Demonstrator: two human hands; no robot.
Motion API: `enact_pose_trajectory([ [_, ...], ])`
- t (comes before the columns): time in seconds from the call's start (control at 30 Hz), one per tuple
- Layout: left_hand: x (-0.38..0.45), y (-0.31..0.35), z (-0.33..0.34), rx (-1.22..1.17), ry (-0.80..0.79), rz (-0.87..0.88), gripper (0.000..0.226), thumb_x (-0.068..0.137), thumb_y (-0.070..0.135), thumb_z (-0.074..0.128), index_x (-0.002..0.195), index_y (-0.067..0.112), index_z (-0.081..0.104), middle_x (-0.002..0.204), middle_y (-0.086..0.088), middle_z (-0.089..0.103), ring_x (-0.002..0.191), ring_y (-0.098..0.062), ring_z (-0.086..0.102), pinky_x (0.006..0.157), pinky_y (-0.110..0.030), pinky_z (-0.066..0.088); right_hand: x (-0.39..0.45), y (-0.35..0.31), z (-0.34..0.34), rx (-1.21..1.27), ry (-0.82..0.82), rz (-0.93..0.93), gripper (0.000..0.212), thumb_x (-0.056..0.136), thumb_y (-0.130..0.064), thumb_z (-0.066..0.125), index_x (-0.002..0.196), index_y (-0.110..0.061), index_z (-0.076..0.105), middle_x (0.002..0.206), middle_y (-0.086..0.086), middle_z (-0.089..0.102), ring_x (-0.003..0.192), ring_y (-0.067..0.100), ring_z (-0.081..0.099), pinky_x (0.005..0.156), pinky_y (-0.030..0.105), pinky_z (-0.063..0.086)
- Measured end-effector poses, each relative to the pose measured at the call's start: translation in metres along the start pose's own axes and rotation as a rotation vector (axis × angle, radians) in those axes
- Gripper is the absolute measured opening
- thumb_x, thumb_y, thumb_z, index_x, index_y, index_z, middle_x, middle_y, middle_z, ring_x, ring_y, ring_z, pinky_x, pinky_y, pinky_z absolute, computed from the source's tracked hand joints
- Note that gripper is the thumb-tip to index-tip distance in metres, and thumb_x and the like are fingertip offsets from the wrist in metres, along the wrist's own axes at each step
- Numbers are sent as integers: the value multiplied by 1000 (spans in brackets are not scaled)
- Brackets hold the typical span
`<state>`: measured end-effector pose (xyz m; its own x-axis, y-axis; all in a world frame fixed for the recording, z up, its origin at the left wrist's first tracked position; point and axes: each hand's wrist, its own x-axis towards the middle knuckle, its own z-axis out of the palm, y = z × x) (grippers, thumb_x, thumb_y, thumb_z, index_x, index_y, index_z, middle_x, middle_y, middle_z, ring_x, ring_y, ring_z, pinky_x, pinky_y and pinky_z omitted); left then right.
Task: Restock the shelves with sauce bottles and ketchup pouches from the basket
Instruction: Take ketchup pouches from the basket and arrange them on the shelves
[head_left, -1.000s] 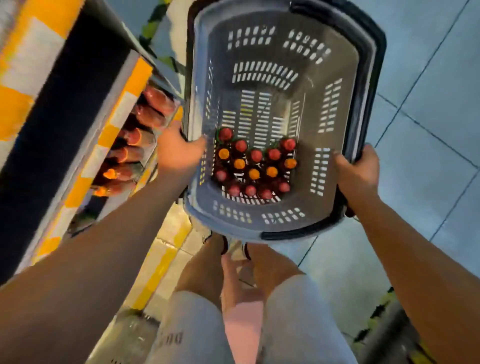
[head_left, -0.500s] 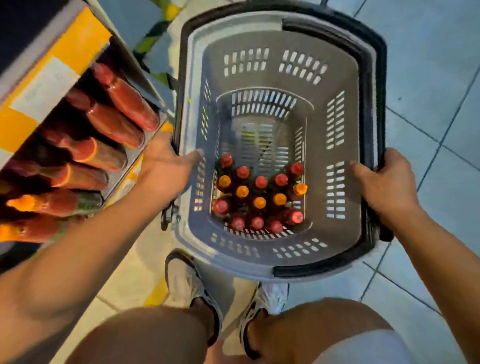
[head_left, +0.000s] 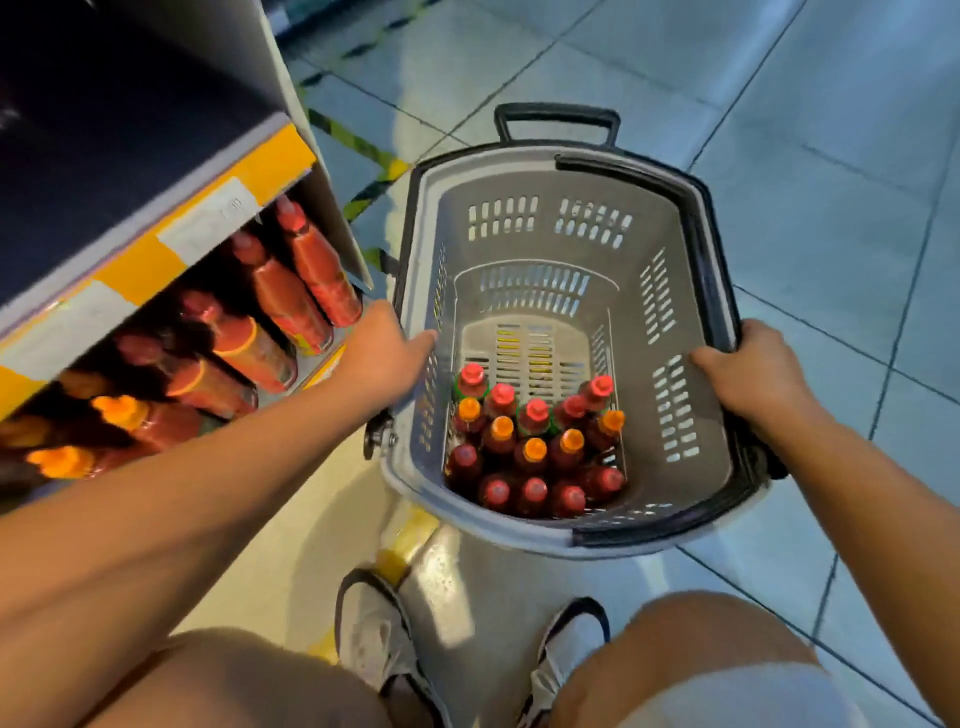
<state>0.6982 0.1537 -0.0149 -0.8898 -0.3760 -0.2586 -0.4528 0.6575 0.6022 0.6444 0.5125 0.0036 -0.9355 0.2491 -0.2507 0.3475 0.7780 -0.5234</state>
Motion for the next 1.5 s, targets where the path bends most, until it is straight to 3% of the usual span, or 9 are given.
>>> enact_pose_trajectory([
  [0.13,-9,7,-2,30,12,-15,49,99,36,63,123,-4,49,118,-25,62,109,-45,61,77,-39,40,-11,-7,-2,-18,25,8,31,91,-29,65,112,-8,58,102,14,62,85,34,58,72,38,46],
  [0.4,-12,5,0,202,55,102,44,100,35,61,124,2,44,119,-22,60,105,-42,63,76,-43,46,-21,-11,2,-111,124,-50,29,90,-30,66,104,-10,52,96,15,62,74,30,55,61,37,44],
  [0.53,-7,7,-12,412,182,433,60,90,26,67,141,9,41,130,-14,44,116,-37,50,87,-51,52,-19,-9,5,-162,179,-167,52,86,-29,71,131,-15,49,124,15,54,105,36,56,85,49,52],
  [0.63,7,27,-15,416,92,638,36,89,22,63,123,15,56,120,-9,54,111,-33,54,89,-51,52,-23,-26,9,-197,321,-423,51,87,-20,71,135,-15,53,132,13,52,121,34,50,100,52,45],
  [0.77,32,57,15,557,-250,557,21,88,14,60,109,19,64,114,-8,64,107,-32,62,90,-48,55,-26,-82,54,-97,-63,-459,17,91,-22,61,106,-28,65,99,-2,67,92,22,65,81,39,56],
  [0.87,46,58,49,741,-388,510,29,84,7,66,111,15,68,116,-13,68,109,-35,66,88,-43,58,-13,-100,114,-370,-368,-520,22,89,-31,68,111,-27,66,105,-1,65,103,26,64,86,36,55],
  [1.0,57,50,87,847,-487,396,19,90,11,68,108,7,72,114,-13,72,108,-33,70,77,-32,51,4,-87,176,-519,-529,-484,36,86,-36,65,120,-25,67,111,5,71,100,30,67,85,43,58],
  [1.23,70,31,123,821,-563,263,24,92,6,67,115,5,72,117,-15,72,111,-32,69,89,-37,55,9,-58,220,-520,-496,-448,10,94,-17,61,102,-21,66,91,2,60,72,21,56,61,33,43],
  [1.5,63,31,120,754,-411,259,27,99,6,54,124,7,65,130,-17,65,121,-34,64,94,-39,54,10,-55,218,-390,-465,-454,13,89,-18,62,100,-25,66,95,2,68,87,26,66,80,44,59],
])
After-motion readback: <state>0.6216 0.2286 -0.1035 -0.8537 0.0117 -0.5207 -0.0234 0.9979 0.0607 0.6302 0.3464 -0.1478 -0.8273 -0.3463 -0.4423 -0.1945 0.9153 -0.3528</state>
